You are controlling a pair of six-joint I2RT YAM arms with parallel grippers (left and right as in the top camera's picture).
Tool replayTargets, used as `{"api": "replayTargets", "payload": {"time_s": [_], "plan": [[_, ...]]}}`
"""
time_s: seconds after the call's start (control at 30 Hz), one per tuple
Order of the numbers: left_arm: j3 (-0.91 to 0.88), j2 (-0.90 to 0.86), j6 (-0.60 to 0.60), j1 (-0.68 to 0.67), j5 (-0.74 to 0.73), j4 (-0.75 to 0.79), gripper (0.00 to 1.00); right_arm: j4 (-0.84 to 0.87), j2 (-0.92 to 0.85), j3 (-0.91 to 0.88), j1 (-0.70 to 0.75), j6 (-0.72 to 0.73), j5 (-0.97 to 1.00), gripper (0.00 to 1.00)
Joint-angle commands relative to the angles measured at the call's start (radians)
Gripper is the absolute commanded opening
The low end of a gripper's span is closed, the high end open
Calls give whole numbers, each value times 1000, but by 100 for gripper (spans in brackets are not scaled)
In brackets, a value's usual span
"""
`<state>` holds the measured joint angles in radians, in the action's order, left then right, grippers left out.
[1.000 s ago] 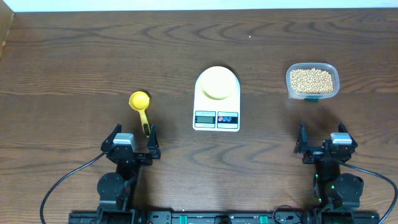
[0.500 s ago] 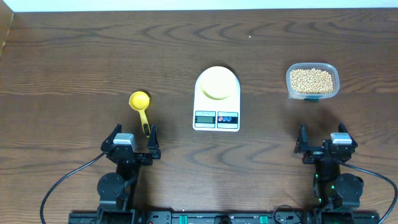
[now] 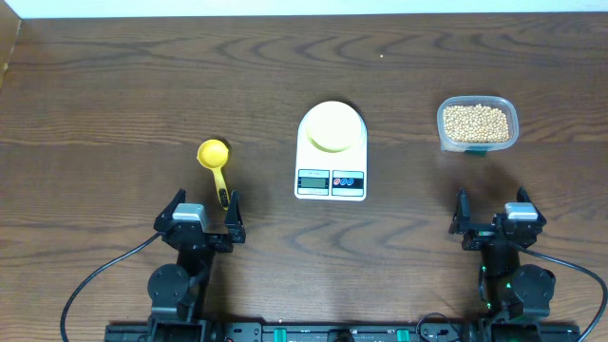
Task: Scoop item into bowl and weigh 50g on scale
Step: 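Raise the left arm and move the left gripper over the yellow scoop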
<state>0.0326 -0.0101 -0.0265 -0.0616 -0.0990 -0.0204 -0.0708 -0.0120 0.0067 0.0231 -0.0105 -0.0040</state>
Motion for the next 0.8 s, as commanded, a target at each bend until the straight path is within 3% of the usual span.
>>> {"api": "replayTargets", "payload": {"time_s": [0.0,0.33,0.77], "plan": [[45,4,3,4,-5,1,98,-5,6,-2,5,13,1,99],[133,-80,14,5,11,-2,98,-5,6,-2,5,13,1,99],[344,-412,33,5,27,-2,97,-5,6,-2,5,13,1,99]]}}
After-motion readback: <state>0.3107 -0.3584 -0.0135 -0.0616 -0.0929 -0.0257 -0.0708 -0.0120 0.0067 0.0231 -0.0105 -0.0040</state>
